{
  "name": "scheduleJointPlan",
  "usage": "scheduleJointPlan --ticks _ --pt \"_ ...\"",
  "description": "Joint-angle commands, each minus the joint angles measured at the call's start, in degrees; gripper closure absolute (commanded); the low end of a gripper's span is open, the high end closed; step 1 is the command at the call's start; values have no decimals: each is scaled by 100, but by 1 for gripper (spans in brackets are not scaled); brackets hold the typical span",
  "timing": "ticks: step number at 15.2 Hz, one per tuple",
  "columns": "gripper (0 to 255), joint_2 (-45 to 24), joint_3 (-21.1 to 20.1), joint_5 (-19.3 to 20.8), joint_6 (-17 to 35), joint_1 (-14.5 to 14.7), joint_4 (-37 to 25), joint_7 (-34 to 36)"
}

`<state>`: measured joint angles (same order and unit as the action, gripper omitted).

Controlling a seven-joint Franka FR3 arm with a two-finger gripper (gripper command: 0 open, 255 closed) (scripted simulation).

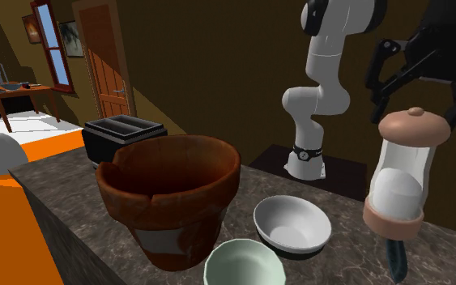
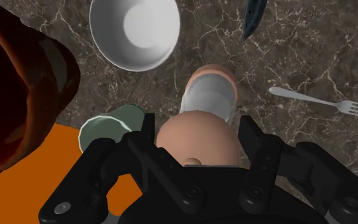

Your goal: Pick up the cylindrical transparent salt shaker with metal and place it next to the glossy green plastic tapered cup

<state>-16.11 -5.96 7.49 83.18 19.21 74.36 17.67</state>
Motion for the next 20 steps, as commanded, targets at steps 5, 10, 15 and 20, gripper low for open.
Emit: scheduleJointPlan --ticks 5,10,15,20 --pt "255 115 5 -14 506 -28 617 36" --pt "255 160 8 -17 909 -42 1066 71" --pt "255 166 11 -13 1294 -52 1459 107" --pt "255 138 15 -3 1666 -60 1805 145"
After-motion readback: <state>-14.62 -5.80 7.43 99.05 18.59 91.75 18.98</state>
